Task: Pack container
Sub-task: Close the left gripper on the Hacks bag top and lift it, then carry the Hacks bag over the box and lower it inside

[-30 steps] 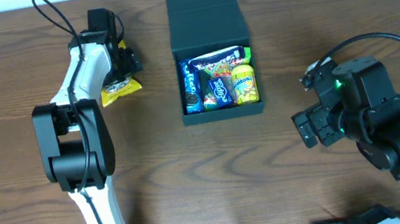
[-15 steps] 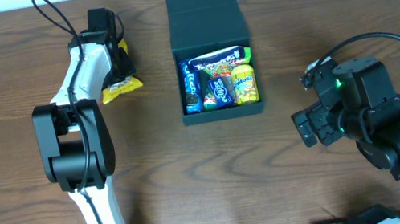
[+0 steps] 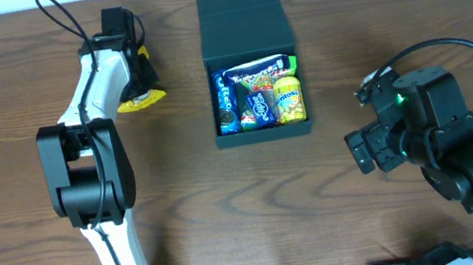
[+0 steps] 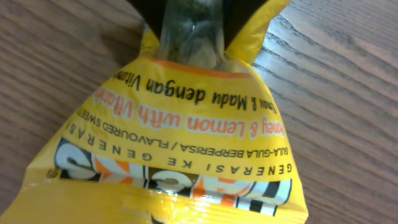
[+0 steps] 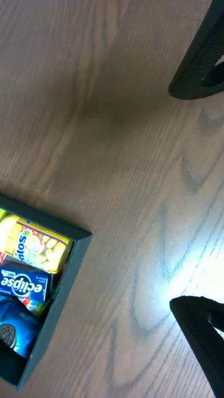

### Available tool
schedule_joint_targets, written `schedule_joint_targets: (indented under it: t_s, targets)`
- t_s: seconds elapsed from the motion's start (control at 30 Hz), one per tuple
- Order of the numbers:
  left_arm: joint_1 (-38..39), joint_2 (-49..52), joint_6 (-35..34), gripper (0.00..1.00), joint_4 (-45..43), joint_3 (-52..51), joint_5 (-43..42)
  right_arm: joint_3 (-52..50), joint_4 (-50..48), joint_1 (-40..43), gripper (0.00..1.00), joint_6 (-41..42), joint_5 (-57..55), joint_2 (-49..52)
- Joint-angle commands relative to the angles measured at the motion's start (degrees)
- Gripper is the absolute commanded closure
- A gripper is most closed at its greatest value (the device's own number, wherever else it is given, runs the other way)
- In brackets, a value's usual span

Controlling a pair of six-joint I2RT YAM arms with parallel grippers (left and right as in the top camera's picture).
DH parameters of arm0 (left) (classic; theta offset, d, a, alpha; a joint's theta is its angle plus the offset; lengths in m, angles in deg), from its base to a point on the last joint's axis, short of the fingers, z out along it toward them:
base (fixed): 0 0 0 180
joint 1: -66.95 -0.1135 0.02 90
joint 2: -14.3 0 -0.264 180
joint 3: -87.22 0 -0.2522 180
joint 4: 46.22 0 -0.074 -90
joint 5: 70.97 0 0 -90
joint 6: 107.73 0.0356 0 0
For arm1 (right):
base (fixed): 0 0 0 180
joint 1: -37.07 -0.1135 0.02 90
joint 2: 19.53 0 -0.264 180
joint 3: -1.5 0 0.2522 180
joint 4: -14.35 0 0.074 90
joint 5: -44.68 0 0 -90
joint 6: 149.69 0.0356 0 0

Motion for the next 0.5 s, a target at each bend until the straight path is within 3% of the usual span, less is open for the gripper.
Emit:
schedule_joint_targets:
  t_s: [0.0,0.17,0.47]
  targets:
    - [-0.3,0.6,0.1,0.87,1.8,0.6,-2.5,0.0,-0.1,0.4,0.01,0.0,-0.4,-0.2]
    - [-0.3,-0.3,0.2,0.94,3.3,2.5,-2.5,0.0,-0.1,0.4,0.01,0.0,-0.4,-0.2]
    - [-0.3,-1.2,0.4,0.94,10.3,8.3,-2.5,0.0,-0.1,0.4,0.01,0.0,-0.4,-0.2]
